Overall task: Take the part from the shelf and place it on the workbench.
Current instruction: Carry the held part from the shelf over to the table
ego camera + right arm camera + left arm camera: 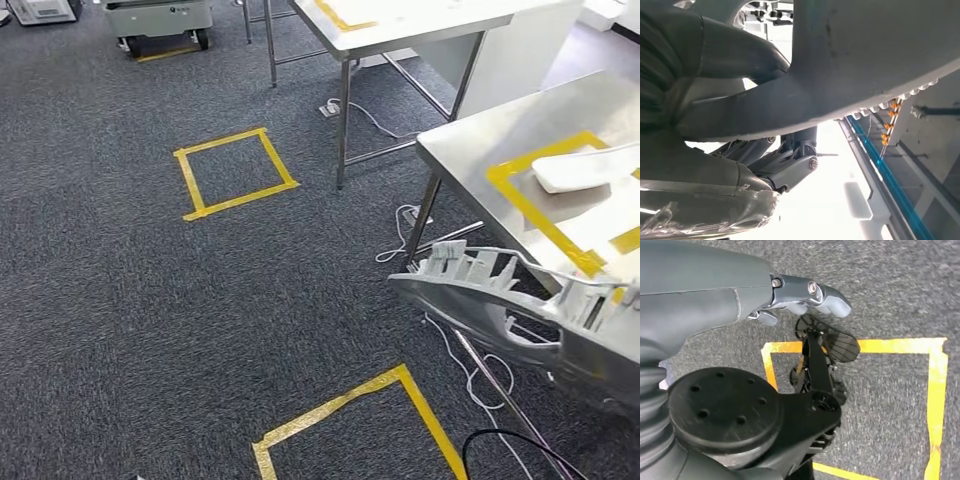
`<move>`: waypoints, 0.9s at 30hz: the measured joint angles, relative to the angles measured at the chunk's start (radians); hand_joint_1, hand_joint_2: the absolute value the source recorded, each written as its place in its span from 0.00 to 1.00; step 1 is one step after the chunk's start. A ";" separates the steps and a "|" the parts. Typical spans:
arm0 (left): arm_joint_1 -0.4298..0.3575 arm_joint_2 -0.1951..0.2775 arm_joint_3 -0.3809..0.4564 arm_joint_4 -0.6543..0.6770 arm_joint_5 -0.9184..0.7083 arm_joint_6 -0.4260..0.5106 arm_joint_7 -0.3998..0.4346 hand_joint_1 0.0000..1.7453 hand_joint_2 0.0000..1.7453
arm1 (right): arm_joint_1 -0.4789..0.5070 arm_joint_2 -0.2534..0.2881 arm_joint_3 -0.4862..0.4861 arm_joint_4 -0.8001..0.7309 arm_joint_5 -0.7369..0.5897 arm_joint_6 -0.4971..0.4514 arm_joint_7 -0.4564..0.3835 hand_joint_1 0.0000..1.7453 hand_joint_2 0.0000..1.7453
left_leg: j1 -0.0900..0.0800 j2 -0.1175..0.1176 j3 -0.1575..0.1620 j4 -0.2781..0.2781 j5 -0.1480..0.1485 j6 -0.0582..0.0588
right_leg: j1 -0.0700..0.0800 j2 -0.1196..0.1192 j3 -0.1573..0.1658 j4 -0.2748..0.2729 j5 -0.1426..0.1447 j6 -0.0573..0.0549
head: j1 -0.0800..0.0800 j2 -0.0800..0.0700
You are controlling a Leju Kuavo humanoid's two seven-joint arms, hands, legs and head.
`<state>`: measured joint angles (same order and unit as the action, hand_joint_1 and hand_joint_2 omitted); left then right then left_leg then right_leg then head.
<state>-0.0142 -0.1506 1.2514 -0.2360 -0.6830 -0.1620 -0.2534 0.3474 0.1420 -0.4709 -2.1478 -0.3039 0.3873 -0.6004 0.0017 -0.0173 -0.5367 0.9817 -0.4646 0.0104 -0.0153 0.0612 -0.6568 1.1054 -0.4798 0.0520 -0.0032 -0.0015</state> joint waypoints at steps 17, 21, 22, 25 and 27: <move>0.000 0.005 0.004 0.000 -0.040 0.014 -0.004 0.00 1.00 | -0.010 0.000 -0.012 -0.025 -0.011 -0.026 -0.009 1.00 1.00 | -0.003 0.036 -0.061 0.201 -0.140 -0.048 | -0.002 -0.048 0.073 -0.083 0.033 -0.040 | -0.007 0.000; 0.004 0.006 0.010 0.000 -0.041 0.012 0.011 0.00 1.00 | -0.010 0.000 -0.016 -0.028 -0.017 -0.025 -0.008 1.00 1.00 | 0.000 0.015 -0.096 0.240 -0.105 -0.046 | -0.003 0.016 0.070 -0.083 0.037 -0.038 | -0.008 0.000; 0.003 0.006 0.010 0.000 -0.044 0.003 0.010 0.00 1.00 | -0.011 0.000 -0.016 -0.028 -0.020 -0.026 -0.007 1.00 1.00 | 0.003 -0.004 -0.067 0.172 -0.063 -0.044 | -0.005 0.031 0.070 -0.083 0.038 -0.035 | -0.008 0.000; 0.003 0.006 0.011 0.000 -0.056 -0.028 -0.005 0.00 1.00 | -0.017 -0.003 -0.017 -0.029 -0.027 -0.028 -0.007 1.00 1.00 | 0.011 -0.070 -0.004 0.022 -0.010 -0.038 | -0.005 0.072 0.060 -0.081 0.043 -0.018 | -0.008 0.000; 0.002 0.006 0.011 0.000 -0.062 -0.035 -0.013 0.00 1.00 | -0.016 -0.005 -0.018 -0.030 -0.029 -0.029 -0.007 1.00 1.00 | 0.009 -0.058 -0.001 0.010 -0.012 -0.026 | -0.009 0.098 0.050 -0.088 0.051 -0.002 | -0.008 0.000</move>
<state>-0.0123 -0.1451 1.2623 -0.2359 -0.7449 -0.1966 -0.2662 0.3314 0.1366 -0.4892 -2.1780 -0.3327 0.3581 -0.6074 0.0111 -0.0755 -0.5374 0.9915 -0.4762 -0.0161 -0.0245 0.1590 -0.6065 1.0173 -0.4291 0.0498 -0.0115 -0.0015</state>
